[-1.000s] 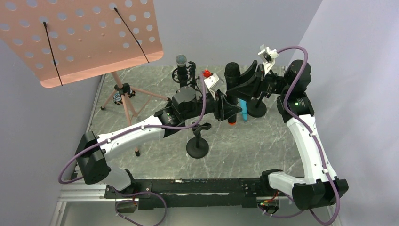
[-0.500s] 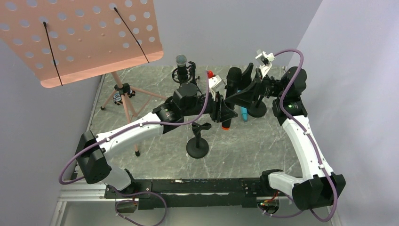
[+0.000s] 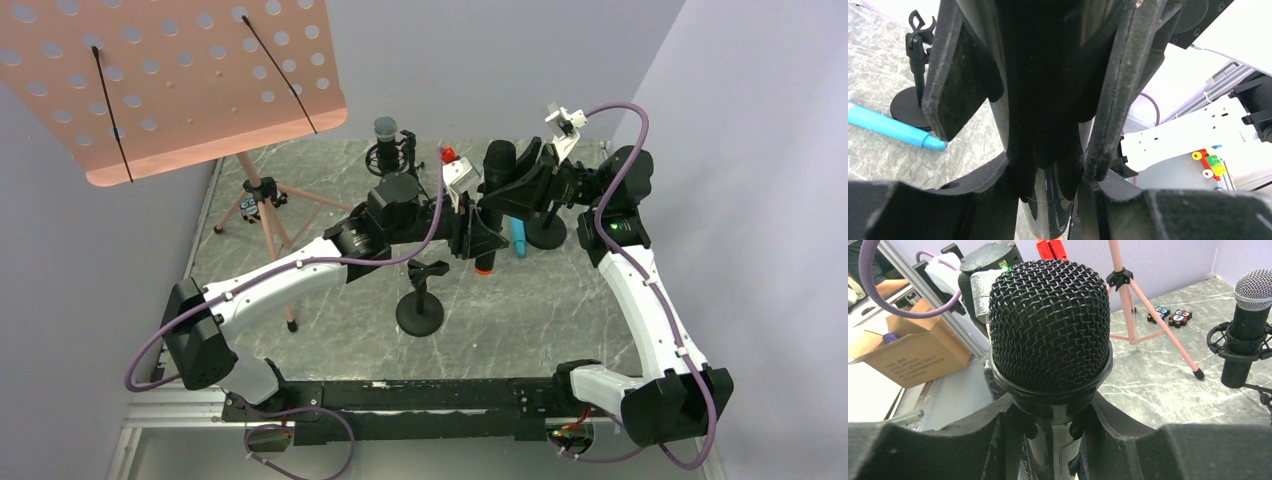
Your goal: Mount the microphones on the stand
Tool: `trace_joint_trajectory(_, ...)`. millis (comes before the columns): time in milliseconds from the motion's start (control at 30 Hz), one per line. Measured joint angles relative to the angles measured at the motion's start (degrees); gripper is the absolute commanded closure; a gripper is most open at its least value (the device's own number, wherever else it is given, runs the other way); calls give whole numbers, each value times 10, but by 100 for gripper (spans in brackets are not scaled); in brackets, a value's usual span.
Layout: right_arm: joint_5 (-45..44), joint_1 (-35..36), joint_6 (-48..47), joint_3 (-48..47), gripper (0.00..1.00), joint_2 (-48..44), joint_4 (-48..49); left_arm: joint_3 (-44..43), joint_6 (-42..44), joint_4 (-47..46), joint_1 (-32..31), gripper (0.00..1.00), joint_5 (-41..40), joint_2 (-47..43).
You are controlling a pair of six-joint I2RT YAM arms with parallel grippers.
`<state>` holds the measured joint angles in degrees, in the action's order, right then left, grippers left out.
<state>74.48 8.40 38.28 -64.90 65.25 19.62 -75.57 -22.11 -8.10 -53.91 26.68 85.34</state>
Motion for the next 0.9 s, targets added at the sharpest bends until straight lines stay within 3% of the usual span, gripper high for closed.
trace_joint_trajectory(133,0,0,-19,-3,95,-1,-18,8,-3,-6,5,26,-2,-5)
trace_joint_trajectory(200,2,0,-63,-18,96,-1,-68,37,-4,-12,12,12,-9,-26)
trace_joint_trajectory(300,2,-1,-128,-50,96,0,-139,96,-3,-3,30,2,-22,-90)
trace_joint_trajectory(500,7,-1,-226,-73,95,-1,-217,148,69,73,52,1,-45,-265)
trace_joint_trajectory(667,8,16,-382,-73,94,6,-334,196,159,146,52,1,-63,-401)
trace_joint_trajectory(900,21,49,-558,-68,94,23,-464,359,277,168,52,1,-65,-481)
